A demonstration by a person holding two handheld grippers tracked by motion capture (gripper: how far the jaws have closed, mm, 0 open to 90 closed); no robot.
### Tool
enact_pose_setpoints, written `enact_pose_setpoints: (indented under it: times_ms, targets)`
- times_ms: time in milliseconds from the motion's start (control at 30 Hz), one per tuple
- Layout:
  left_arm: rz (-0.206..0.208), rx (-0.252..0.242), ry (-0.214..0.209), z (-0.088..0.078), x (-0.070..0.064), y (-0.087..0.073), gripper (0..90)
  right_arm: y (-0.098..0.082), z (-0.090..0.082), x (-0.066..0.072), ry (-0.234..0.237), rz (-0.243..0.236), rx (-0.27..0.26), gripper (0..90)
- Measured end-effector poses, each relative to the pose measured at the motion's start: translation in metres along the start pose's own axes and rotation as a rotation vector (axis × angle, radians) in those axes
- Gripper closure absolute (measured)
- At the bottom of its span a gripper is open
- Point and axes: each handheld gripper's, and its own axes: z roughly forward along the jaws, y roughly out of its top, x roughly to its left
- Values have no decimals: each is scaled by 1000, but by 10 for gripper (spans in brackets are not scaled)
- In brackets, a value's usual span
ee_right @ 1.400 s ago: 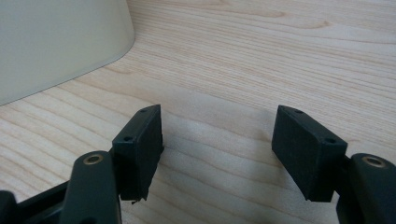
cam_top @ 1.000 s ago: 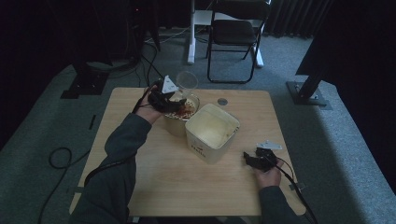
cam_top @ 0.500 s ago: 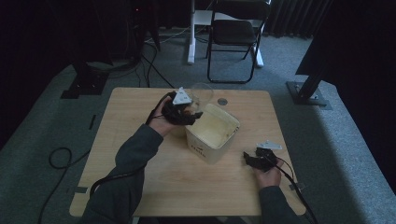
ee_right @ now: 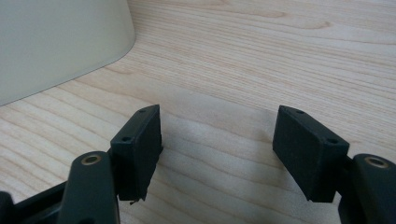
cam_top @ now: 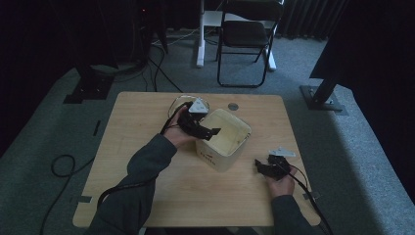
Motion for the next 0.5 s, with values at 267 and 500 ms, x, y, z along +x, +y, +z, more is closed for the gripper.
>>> enact_pose_setpoints:
  times_ms: [267,500]
  targets:
    - [-14,-30,44,-15,10,1,168,0,0,0,-1,0,0,324]
    - [-51,-29,85,-19,19,-3,169,0,0,0,0,0,0,324]
